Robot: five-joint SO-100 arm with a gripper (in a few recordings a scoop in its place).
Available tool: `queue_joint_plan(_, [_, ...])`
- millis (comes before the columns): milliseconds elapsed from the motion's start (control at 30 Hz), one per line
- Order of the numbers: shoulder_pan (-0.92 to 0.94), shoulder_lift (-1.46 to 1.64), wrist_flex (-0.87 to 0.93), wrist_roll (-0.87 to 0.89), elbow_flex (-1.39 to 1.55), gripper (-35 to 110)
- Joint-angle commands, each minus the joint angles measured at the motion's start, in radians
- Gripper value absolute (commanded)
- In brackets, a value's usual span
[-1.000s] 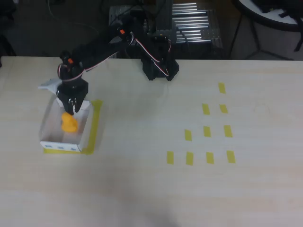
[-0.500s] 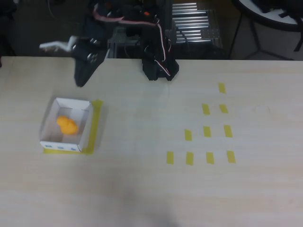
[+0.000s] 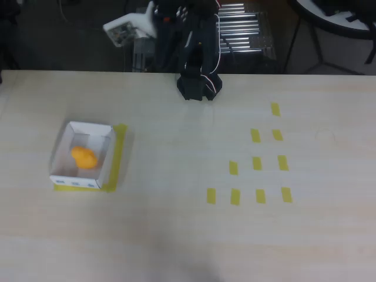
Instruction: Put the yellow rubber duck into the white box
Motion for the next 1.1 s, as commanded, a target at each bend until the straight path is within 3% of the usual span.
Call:
queue_joint_plan(0, [-0.158,0.252,-0.183,0.075,0.219,0])
queue_joint_plan(300, [-0.212,0.482,-0.314,0.091,0.753,0])
queue_joint_plan(667, [-0.202,0.805,-0.236,0.018,1.408,0])
queue_joint_plan(900, [-0.219,0.865,-0.067,0.091,1.511,0])
queue_joint_plan(1067, [-0.209,0.865,-0.044,0.074,1.549,0])
